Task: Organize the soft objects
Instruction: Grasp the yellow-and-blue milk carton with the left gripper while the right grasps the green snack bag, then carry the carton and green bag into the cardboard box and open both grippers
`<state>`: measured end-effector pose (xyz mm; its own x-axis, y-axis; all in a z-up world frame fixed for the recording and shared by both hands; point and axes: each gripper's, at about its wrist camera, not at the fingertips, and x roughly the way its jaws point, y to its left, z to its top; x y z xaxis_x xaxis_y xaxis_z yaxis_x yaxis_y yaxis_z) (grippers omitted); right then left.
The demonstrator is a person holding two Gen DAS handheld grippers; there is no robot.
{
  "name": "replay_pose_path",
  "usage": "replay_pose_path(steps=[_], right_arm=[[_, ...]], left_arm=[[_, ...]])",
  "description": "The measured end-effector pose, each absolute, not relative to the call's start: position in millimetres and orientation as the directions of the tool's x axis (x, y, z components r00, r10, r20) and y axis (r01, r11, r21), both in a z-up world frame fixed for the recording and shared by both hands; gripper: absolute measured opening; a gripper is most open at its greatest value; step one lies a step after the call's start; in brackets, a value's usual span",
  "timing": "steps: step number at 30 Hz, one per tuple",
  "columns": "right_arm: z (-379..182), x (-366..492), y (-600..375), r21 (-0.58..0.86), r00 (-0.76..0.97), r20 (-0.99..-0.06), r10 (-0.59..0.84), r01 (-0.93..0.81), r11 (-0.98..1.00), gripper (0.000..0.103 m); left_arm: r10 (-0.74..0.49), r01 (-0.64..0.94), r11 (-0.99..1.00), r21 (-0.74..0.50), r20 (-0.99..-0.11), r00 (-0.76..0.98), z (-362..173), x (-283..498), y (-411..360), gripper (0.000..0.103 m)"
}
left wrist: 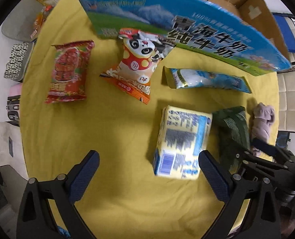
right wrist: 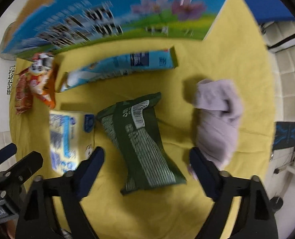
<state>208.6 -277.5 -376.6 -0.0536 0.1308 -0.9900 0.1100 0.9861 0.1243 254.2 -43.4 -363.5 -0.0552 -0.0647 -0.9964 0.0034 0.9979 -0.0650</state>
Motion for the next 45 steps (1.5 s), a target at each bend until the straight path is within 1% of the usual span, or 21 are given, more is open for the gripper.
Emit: replay_pose_path(steps=[1,3,5,6,8,12,14,16,17,18,20,21,22,26,27,29,30,35,36,45], right_arm=[[-385,210,-278,0.142,-0.068,-0.986,0.151,0.120,0.983,0.066],[-400,211,-282,0.163,-0.106,-0.978,0.179,0.144,0.976,0.053],[-403,208,-288,0.165,-0.095,-0.979,0.182,0.170,0.972,0.050],[-401,206,-291,0.142,-0.092,-0.983,0.159,0.173,0.975,0.048],[-400,202,-300,0.102,-0.101,-0.987,0.123,0.189,0.977,0.048],[-410,200,-305,0.101,-0.124,-0.984,0.128,0.202,0.974,0.048],[-413,203,-306,0.099,-0.130,-0.983,0.127,0.205,0.974,0.048],[-414,204,-305,0.090,-0.136,-0.984,0.118,0.199,0.976,0.049],[-416,207,-304,0.084,-0.142,-0.983,0.113,0.196,0.977,0.049],[-414,207,-301,0.078,-0.154,-0.982,0.109,0.190,0.979,0.049],[-423,210,-295,0.074,-0.163,-0.981,0.106,0.194,0.978,0.049],[-425,210,-294,0.072,-0.161,-0.982,0.104,0.194,0.978,0.049],[-429,213,-290,0.068,-0.161,-0.982,0.100,0.194,0.979,0.049],[-436,214,-283,0.053,-0.168,-0.982,0.084,0.179,0.982,0.049],[-436,215,-281,0.049,-0.170,-0.982,0.079,0.174,0.984,0.049],[-438,216,-274,0.039,-0.173,-0.983,0.068,0.162,0.986,0.049],[-439,215,-271,0.036,-0.172,-0.983,0.063,0.158,0.987,0.048],[-432,201,-262,0.037,-0.156,-0.986,0.060,0.150,0.988,0.043],[-430,199,-263,0.042,-0.150,-0.986,0.065,0.150,0.988,0.042],[-384,179,-257,0.107,-0.083,-0.990,0.117,0.118,0.987,0.041]], left_arm=[[-0.076,-0.001,0.997,-0.076,-0.995,-0.066,-369,256,-44,0.101],[-0.103,-0.002,0.995,-0.103,-0.991,-0.084,-376,259,-47,0.101],[-0.114,0.018,0.993,-0.117,-0.987,-0.109,-385,259,-55,0.101],[-0.120,0.028,0.992,-0.124,-0.986,-0.117,-387,259,-57,0.101],[-0.129,0.050,0.989,-0.137,-0.982,-0.140,-395,257,-67,0.101],[-0.120,0.091,0.986,-0.139,-0.974,-0.190,-416,256,-86,0.100],[-0.088,0.111,0.987,-0.113,-0.974,-0.209,-429,254,-94,0.087],[-0.073,0.119,0.988,-0.101,-0.973,-0.217,-436,255,-98,0.082],[-0.056,0.135,0.987,-0.084,-0.980,-0.193,-434,255,-102,0.078],[-0.044,0.149,0.986,-0.072,-0.982,-0.185,-433,257,-106,0.077],[-0.029,0.147,0.988,-0.055,-0.985,-0.171,-436,259,-112,0.068],[-0.022,0.143,0.989,-0.046,-0.986,-0.164,-435,261,-113,0.066],[-0.020,0.140,0.989,-0.043,-0.987,-0.159,-432,263,-113,0.062],[-0.016,0.123,0.992,-0.033,-0.991,-0.136,-425,264,-115,0.061],[-0.017,0.121,0.992,-0.033,-0.991,-0.133,-416,259,-111,0.061],[-0.016,0.112,0.993,-0.029,-0.993,-0.120,-417,253,-111,0.061],[-0.017,0.111,0.993,-0.030,-0.993,-0.114,-408,234,-110,0.061],[0.000,0.107,0.994,-0.008,-0.997,-0.073,-396,202,-98,0.061],[0.002,0.106,0.994,-0.005,-0.998,-0.069,-396,211,-101,0.061],[-0.017,0.090,0.996,-0.015,-0.999,0.027,-322,176,-99,0.061]])
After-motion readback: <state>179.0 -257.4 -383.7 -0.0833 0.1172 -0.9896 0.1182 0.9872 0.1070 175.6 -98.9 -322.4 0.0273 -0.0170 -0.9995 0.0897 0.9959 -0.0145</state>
